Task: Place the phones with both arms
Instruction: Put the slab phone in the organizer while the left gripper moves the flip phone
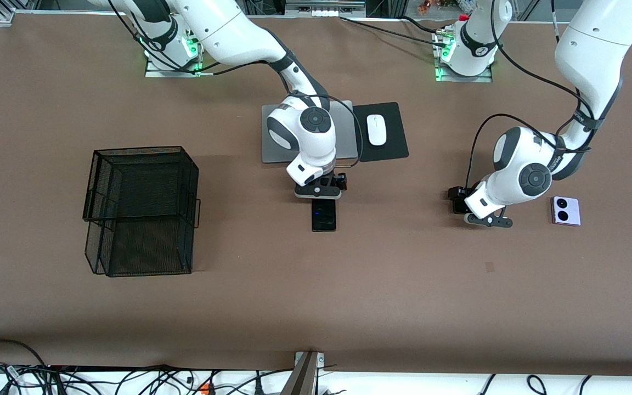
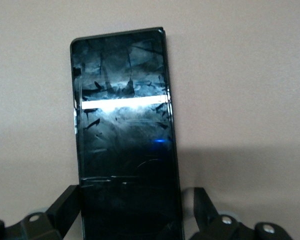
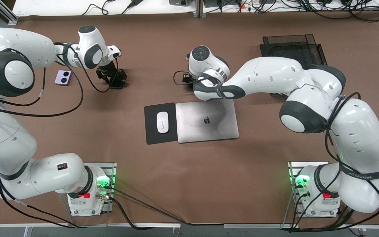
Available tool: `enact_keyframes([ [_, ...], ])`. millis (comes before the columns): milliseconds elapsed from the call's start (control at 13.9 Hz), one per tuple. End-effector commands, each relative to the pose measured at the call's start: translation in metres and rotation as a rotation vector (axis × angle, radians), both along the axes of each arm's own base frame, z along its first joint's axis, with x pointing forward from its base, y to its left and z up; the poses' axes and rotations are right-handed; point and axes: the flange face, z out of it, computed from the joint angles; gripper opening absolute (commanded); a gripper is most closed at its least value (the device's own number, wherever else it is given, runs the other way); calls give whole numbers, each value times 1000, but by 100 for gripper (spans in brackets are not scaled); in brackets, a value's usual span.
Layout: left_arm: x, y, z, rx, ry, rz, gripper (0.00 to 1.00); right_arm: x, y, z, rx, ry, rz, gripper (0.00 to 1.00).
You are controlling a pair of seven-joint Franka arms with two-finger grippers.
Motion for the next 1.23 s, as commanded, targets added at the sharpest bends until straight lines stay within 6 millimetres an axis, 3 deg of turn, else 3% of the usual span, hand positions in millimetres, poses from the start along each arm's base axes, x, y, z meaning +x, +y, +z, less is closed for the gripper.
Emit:
enact_keyframes([
  [0, -2, -2, -5, 11, -11, -5, 49, 1, 12, -9, 5, -29, -9, 100],
  [72, 0, -2, -2, 11, -16, -6, 35, 1, 12, -9, 4, -30, -8, 88],
  [144, 1, -2, 0, 12, -21, -7, 26, 1, 12, -8, 4, -30, -5, 64],
  [288, 2, -1, 4, 15, -24, -9, 16, 1, 12, -6, -1, -36, 6, 13],
  [360, 5, -1, 9, 19, -26, -8, 15, 1, 12, -5, -2, -38, 8, 0],
  [577, 21, 4, 43, 62, 9, -23, 15, 5, 11, 3, -4, -46, 12, 0],
  [721, 39, -4, 77, 80, 48, -37, 15, 13, 6, 29, -22, -49, 8, 0],
  [1009, 73, -27, 152, 120, 89, -63, 16, 32, -5, 110, -90, -11, -14, 0],
  [1153, 81, -57, 183, 124, 73, -84, 16, 40, -21, 155, -109, 1, -8, 0],
])
